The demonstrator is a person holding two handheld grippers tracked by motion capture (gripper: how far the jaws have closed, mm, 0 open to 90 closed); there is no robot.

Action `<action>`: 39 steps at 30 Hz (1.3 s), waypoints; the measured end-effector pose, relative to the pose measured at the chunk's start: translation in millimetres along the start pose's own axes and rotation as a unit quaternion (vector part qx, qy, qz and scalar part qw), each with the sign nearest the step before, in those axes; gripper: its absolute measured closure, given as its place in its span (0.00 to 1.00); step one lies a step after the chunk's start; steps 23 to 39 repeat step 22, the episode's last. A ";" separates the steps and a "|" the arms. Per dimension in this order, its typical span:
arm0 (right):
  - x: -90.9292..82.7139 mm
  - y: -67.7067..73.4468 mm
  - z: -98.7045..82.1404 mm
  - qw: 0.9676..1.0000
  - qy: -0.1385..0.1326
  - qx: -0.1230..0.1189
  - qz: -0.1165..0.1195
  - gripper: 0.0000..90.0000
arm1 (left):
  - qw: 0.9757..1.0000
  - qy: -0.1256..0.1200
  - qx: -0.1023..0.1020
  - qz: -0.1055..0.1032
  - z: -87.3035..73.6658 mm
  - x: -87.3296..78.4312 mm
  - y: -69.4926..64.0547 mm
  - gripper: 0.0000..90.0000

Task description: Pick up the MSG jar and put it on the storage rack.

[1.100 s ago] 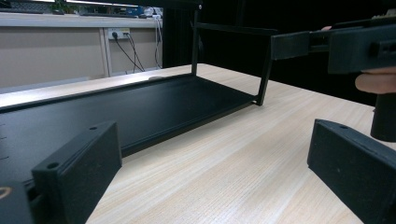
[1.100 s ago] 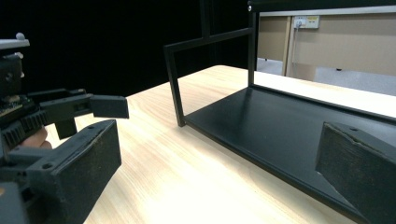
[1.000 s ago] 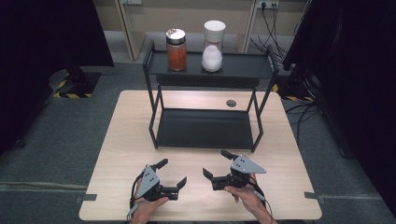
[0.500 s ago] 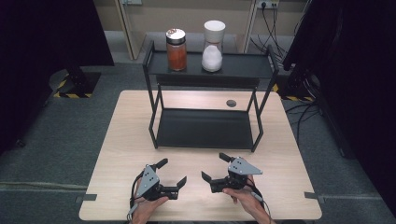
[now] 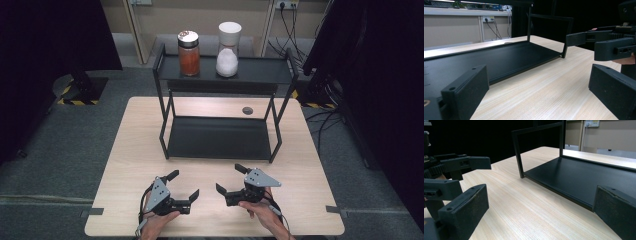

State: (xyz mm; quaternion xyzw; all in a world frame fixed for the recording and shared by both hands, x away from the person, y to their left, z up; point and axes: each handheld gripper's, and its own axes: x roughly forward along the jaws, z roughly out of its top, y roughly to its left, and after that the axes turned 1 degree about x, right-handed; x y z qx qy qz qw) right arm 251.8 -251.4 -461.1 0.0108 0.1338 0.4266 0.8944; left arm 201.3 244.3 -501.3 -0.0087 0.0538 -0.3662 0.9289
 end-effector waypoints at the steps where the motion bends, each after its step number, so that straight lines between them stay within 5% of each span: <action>1: 0.0 0.0 0.0 1.000 0.000 0.000 0.000 0.01 | 1.000 0.000 0.001 0.000 0.1 -0.1 0.0 0.03; 39: -0.8 -2.4 0.4 1.000 -0.001 0.004 -0.002 0.01 | 1.000 -0.002 0.001 0.003 0.3 -0.8 0.5 0.03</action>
